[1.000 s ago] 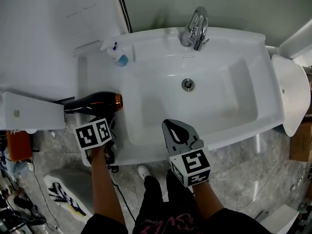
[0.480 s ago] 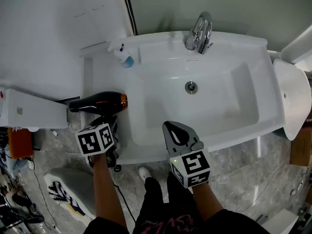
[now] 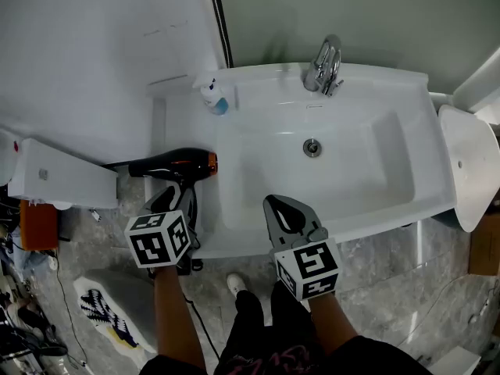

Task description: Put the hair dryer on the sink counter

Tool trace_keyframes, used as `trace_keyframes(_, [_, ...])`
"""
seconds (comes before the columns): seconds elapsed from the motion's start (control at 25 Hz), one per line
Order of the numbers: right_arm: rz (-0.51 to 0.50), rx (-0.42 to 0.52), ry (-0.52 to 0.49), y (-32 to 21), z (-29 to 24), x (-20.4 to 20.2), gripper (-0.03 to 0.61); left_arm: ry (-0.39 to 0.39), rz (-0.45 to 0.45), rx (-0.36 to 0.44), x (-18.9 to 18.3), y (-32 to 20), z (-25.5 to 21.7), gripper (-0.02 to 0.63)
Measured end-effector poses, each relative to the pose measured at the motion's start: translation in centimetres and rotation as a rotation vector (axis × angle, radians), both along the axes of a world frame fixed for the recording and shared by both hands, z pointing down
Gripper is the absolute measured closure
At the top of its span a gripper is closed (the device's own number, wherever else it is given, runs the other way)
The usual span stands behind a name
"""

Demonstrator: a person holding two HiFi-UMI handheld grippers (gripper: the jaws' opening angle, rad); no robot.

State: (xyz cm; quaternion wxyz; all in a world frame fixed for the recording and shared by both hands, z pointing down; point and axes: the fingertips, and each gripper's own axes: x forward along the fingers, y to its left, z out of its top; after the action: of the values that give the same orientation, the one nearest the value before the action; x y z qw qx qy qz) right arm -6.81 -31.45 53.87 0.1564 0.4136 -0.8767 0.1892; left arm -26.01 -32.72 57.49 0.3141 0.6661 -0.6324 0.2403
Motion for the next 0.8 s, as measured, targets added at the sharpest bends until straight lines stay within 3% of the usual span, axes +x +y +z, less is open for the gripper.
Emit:
trace_keyframes(0.08, [-0.002,0.016,-0.007,0.3,-0.9,-0.3,0.557,-0.023,-0.017,0.036,-0.4,0.5,-1.4,0.545])
trace_keyframes(0.16, [-0.003,0.029,-0.013,0.5,-1.7,-0.5,0.557,-0.026,-0.027,0.068,-0.6,0.9,-2.6,0.584])
trace_keyframes(0.4, [-0.005,0.088,-0.034,1.4,-4.6,-1.4,0.557,-0.022,-0.007,0.233,-0.2,2.3,-7.2,0.604])
trace_keyframes(0.8, [-0.009,0.232,-0.057,3.3,-12.5,-1.6,0.558,-0.042,-0.021,0.414,0.4,5.4,-15.9,0.604])
